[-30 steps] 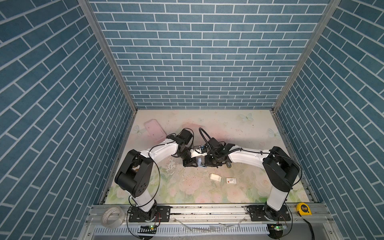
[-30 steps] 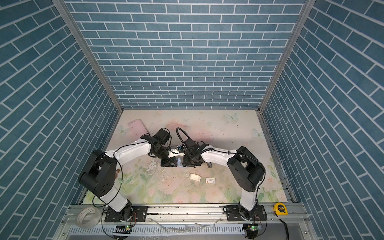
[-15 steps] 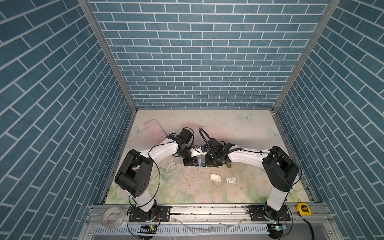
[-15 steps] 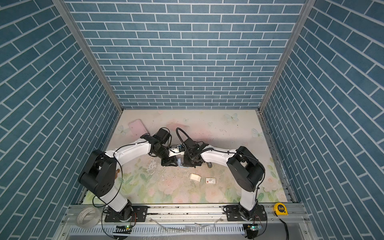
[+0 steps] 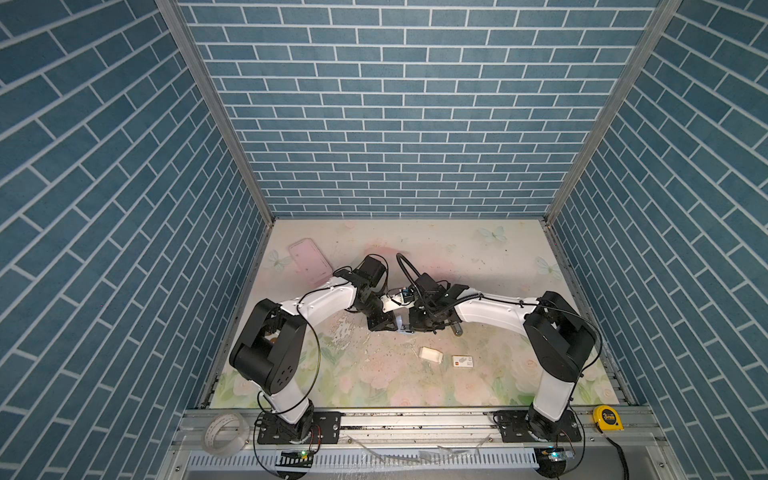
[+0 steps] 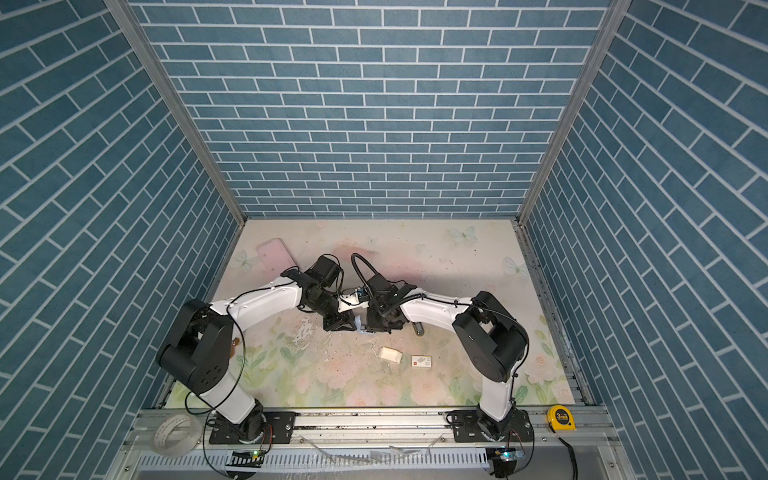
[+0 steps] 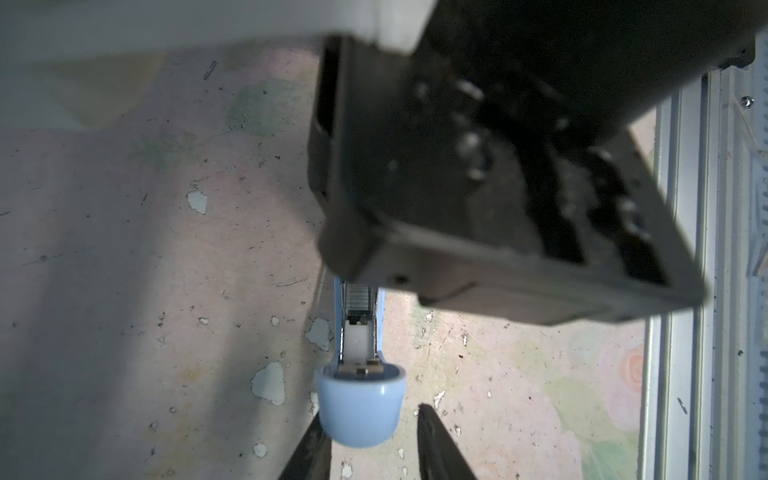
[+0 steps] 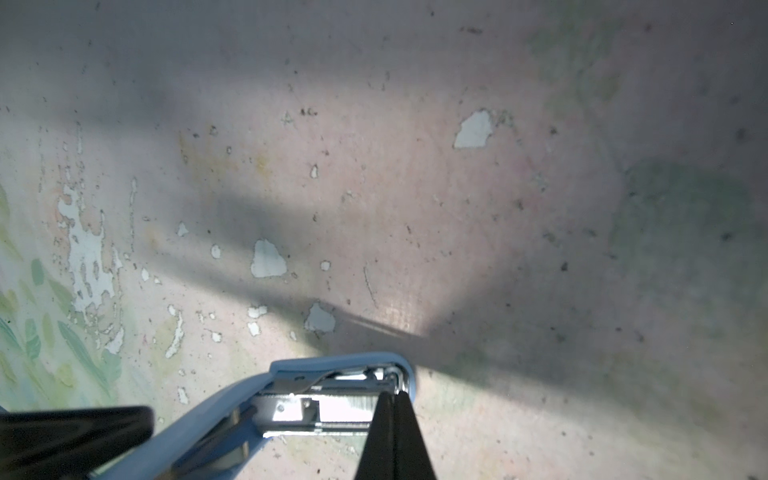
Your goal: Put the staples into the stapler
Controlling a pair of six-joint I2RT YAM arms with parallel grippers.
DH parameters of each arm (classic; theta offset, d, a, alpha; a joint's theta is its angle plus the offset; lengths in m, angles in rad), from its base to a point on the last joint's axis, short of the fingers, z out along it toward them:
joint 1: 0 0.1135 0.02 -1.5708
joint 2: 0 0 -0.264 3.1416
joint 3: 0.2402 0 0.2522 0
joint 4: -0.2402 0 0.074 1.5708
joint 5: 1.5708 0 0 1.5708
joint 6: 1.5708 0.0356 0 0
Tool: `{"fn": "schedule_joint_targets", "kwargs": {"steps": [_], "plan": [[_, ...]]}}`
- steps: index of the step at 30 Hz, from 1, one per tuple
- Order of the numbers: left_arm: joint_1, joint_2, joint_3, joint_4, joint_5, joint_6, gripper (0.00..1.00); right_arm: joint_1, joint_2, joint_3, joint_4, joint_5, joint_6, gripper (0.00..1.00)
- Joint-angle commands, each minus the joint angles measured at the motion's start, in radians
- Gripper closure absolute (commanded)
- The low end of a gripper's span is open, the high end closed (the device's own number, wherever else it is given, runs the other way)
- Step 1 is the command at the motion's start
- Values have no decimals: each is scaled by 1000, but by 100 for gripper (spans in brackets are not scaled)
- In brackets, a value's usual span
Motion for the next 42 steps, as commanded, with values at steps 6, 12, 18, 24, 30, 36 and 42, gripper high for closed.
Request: {"fn": "schedule_joint_targets", "kwargs": {"steps": [6,12,18,24,30,36,42], "plan": [[-7,-7,11,8,8,-15,63,3,38,40,-53,23,-36,98],[-10,-1,16,11,9,-22,63,9,51,37,-45,26,-30,98],[-22,12,28,2,11,-19,64,15,58,35,-40,37,-26,98],[-36,22,42,5,15,-37,63,21,52,32,-36,47,-24,98],[-39,36,52,12,32,-71,63,21,51,29,-40,47,-32,98],[-43,49,68,13,26,-98,63,21,59,34,-44,47,-42,97],[-49,75,95,3,13,-110,63,21,67,43,-59,67,-55,97]]}}
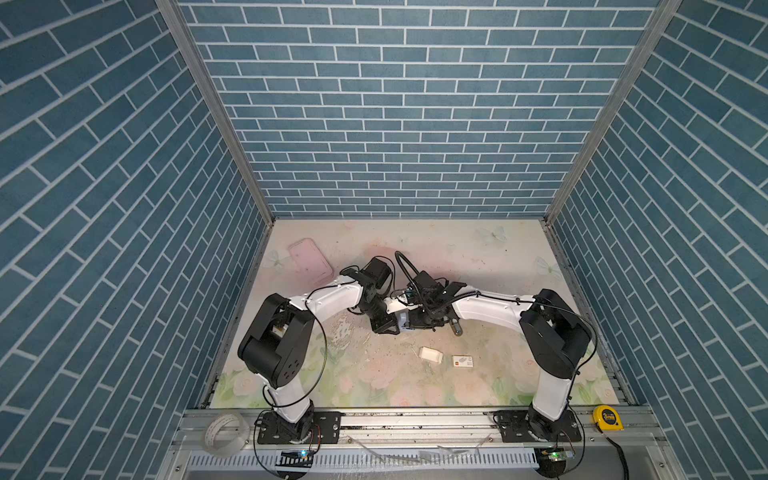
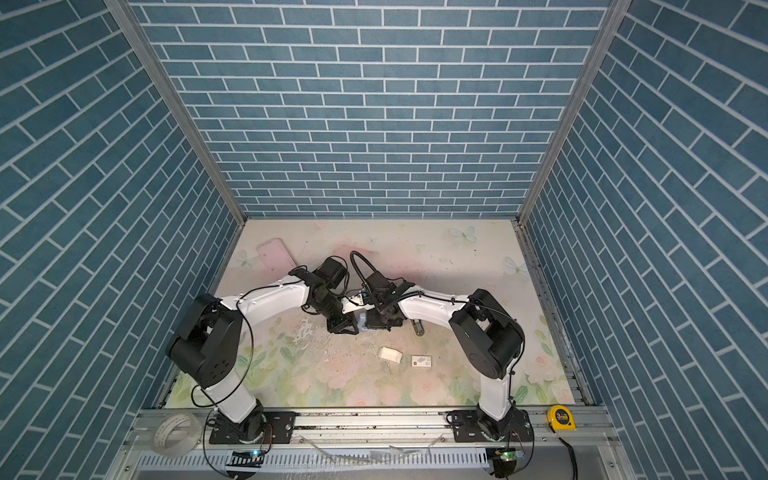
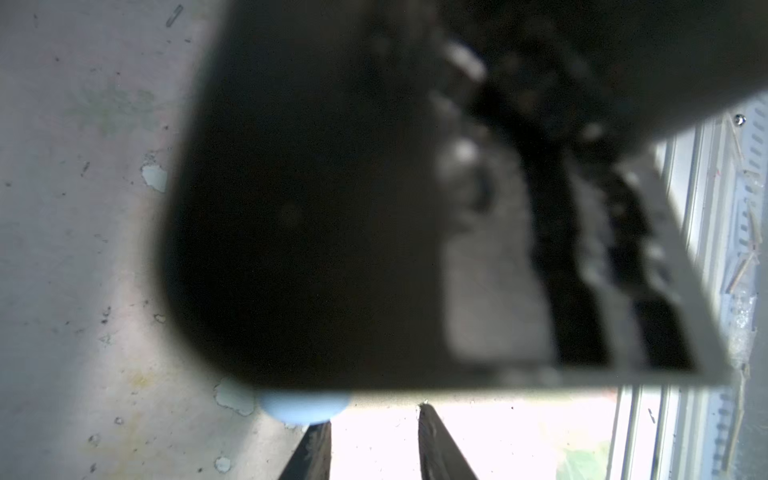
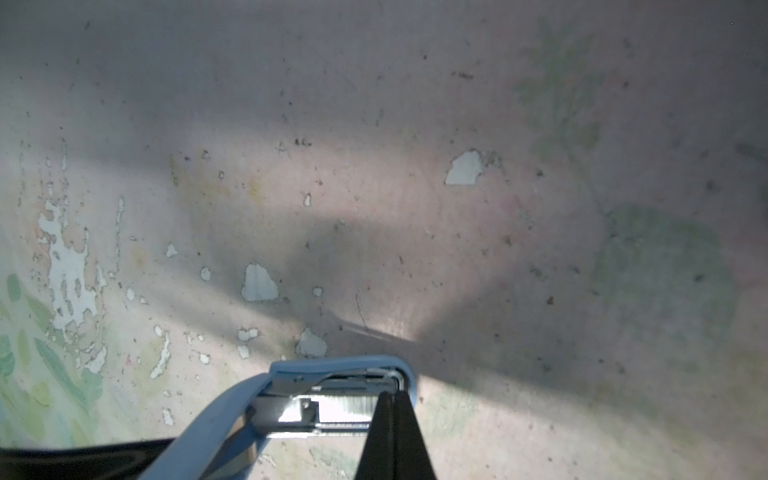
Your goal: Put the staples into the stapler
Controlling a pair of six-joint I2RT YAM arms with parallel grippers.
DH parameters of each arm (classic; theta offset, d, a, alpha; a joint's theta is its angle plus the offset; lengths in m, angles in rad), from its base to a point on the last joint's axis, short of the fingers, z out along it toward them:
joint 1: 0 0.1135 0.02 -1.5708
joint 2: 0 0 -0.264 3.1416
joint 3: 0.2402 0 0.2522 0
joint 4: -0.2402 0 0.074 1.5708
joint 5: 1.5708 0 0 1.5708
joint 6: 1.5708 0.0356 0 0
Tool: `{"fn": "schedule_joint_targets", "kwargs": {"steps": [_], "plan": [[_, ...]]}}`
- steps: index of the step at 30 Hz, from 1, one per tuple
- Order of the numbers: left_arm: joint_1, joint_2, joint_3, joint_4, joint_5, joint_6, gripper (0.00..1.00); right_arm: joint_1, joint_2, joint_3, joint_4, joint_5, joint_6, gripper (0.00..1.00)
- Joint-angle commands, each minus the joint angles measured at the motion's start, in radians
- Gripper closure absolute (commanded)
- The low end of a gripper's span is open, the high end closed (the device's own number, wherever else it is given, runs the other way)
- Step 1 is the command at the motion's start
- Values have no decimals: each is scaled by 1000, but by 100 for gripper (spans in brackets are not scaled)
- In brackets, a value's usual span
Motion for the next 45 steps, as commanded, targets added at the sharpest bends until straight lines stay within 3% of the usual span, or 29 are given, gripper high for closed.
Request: {"fn": "schedule_joint_targets", "kwargs": {"steps": [1,23,45], "plan": [[-21,18,58,48,19,-28,63,27,39,14,-49,37,-28,97],[-24,15,54,53,-3,-46,63,23,42,40,-75,60,-43,86],[-18,10,47,86,-81,4,63,9,50,33,-47,52,-51,90]]}}
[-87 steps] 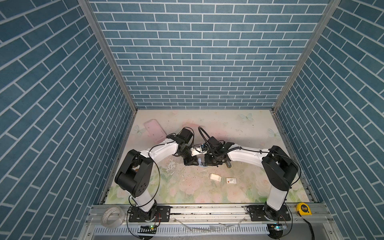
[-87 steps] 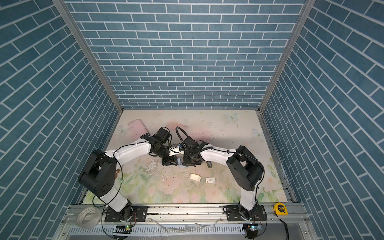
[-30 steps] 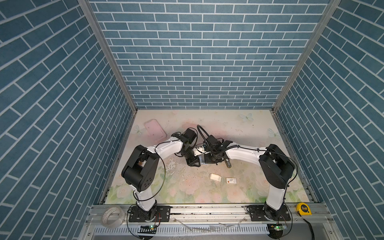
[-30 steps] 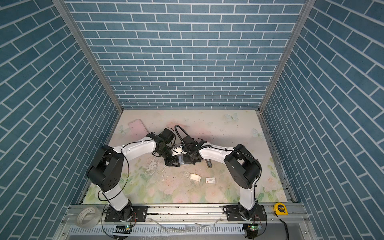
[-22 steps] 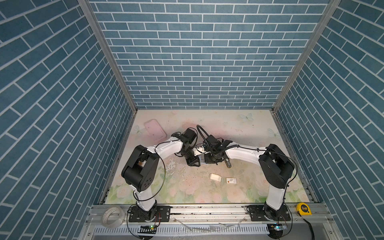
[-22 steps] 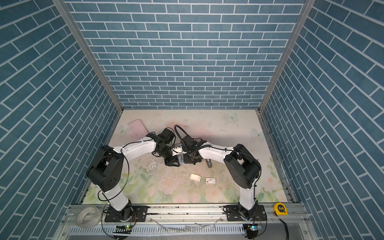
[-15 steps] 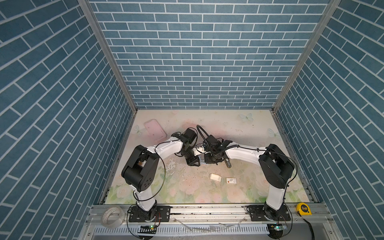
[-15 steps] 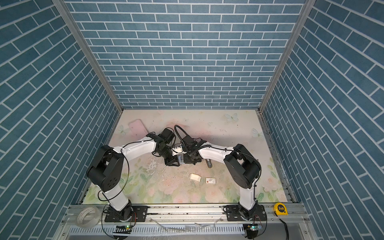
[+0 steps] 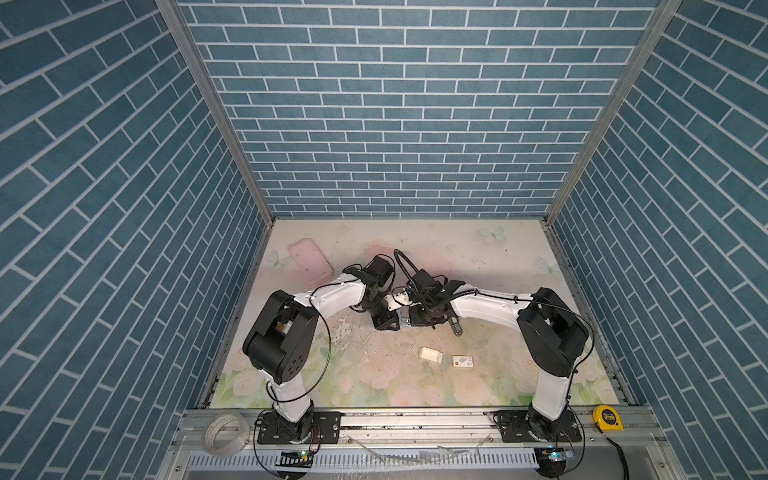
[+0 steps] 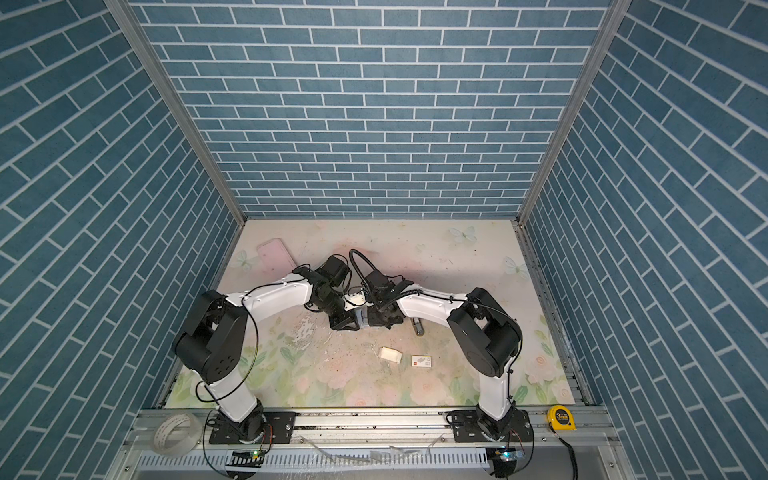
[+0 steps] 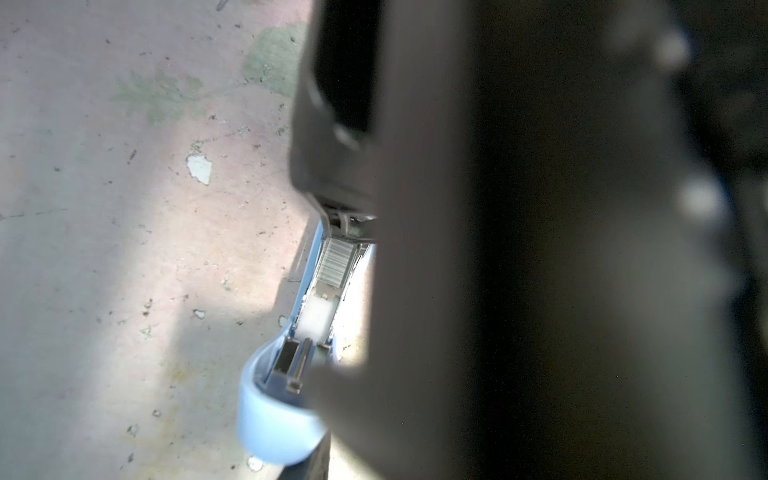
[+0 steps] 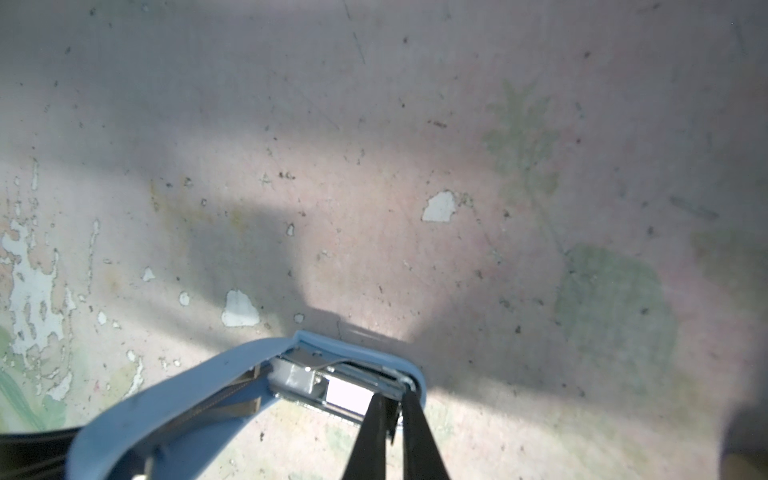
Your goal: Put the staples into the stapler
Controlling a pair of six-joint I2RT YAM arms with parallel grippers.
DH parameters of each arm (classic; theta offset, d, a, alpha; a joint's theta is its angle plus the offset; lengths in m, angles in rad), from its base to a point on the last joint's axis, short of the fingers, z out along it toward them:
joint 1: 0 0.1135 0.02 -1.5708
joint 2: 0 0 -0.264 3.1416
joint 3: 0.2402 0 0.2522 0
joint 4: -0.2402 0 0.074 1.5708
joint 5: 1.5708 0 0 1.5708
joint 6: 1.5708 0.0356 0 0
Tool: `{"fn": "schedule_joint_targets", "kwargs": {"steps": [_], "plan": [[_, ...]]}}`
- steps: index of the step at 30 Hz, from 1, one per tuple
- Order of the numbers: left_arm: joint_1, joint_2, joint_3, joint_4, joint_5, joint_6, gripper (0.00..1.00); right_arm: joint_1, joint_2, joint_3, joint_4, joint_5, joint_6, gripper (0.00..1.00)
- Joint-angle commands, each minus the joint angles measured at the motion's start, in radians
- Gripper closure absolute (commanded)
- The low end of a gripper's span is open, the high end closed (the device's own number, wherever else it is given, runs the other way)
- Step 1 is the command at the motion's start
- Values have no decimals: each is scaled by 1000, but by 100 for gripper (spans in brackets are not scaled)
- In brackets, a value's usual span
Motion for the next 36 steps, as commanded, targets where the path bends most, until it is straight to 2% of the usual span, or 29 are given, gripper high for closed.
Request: {"fn": "schedule_joint_targets", "kwargs": {"steps": [1,5,15,27,36], "plan": [[-14,-17,29,56,-16,38,63,15,33,7,-34,0,-23,89],[-8,-20,31,48,-24,41,63,13,29,5,-29,3,-31,88],[-2,-49,-22,45,-14,50,63,-3,8,2,-14,0,-37,79],[4,-62,-40,35,-8,62,63,-25,-58,-42,30,6,-7,76],[105,-114,-10,-30,78,88,62,-37,-158,-118,66,12,38,79]]}}
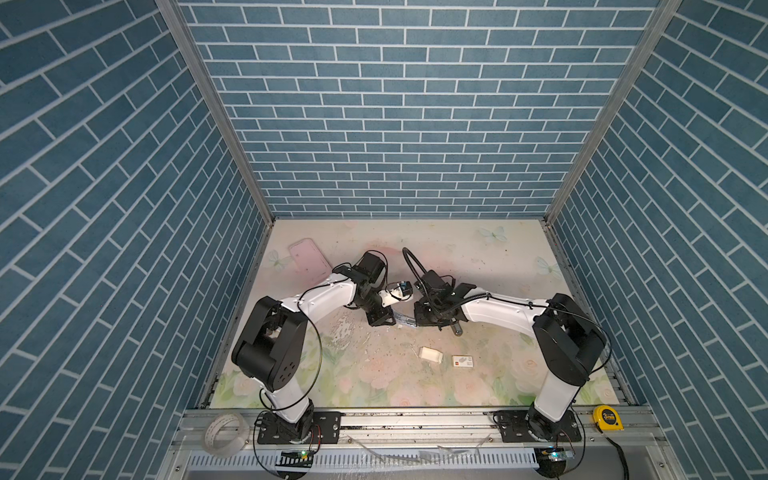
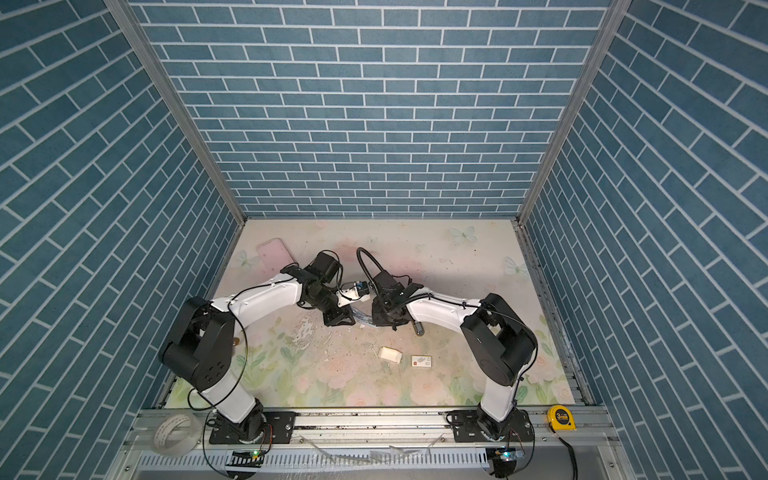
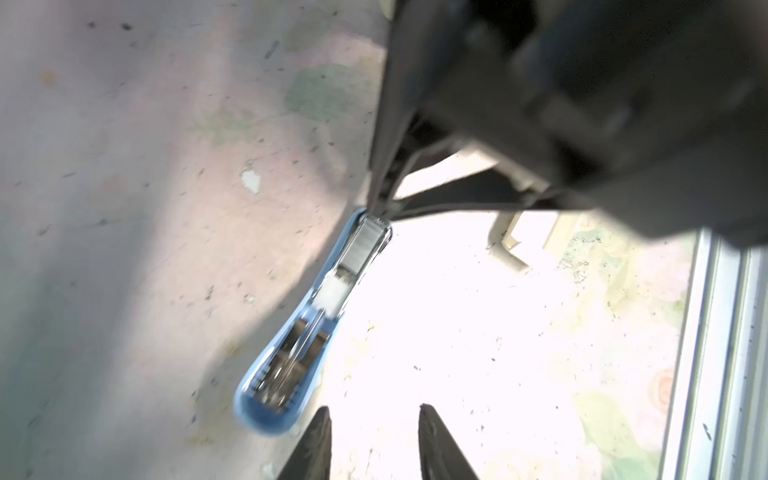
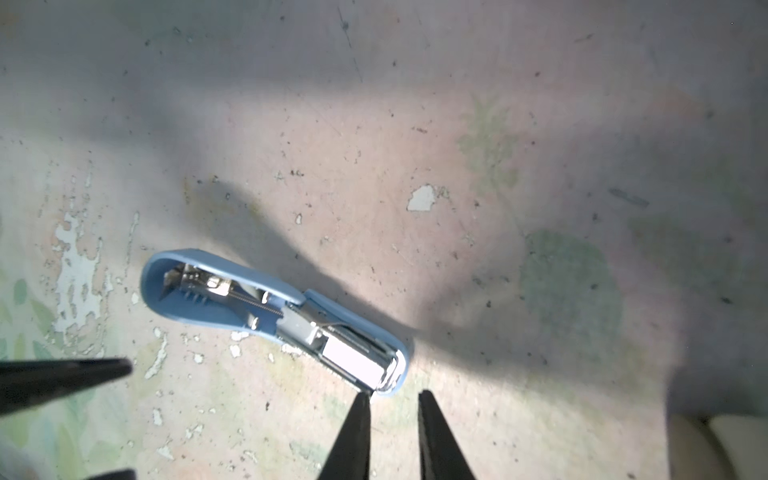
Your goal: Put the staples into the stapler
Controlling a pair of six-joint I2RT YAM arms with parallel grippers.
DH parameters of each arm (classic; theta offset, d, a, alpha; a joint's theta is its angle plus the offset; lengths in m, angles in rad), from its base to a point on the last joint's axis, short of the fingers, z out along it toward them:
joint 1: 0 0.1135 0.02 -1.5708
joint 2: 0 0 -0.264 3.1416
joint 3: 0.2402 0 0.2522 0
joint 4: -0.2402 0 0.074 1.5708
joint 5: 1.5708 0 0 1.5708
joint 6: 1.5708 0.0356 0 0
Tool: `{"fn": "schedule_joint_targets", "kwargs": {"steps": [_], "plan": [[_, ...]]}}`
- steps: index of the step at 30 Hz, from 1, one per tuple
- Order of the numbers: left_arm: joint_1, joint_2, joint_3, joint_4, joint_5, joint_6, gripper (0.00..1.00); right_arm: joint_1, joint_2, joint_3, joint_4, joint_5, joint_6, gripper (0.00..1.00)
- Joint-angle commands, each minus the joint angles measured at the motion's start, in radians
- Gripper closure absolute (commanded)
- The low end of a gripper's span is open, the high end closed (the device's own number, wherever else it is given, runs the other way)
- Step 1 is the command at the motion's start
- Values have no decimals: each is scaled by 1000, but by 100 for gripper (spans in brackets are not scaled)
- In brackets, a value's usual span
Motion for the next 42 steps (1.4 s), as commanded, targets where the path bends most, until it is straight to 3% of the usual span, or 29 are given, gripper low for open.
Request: {"fn": "schedule_joint_targets", "kwargs": {"steps": [1,11,18,26,42], "plan": [[35,-39,19,-37,40,30,62,-9,-47,-23,7,16,52,79],[63,22,49,-41,47,45,60,-19,-50,-74,68,-25,138,86],[105,73,101,-79,107,49,55,-26,-6,-71,78,-80,159,87],[119,101,123,-164,167,172,46,-31,24,-73,93,-98,167,87],[120,184,180,-182,167,172,43,-39,70,-55,94,-118,162,87]]}}
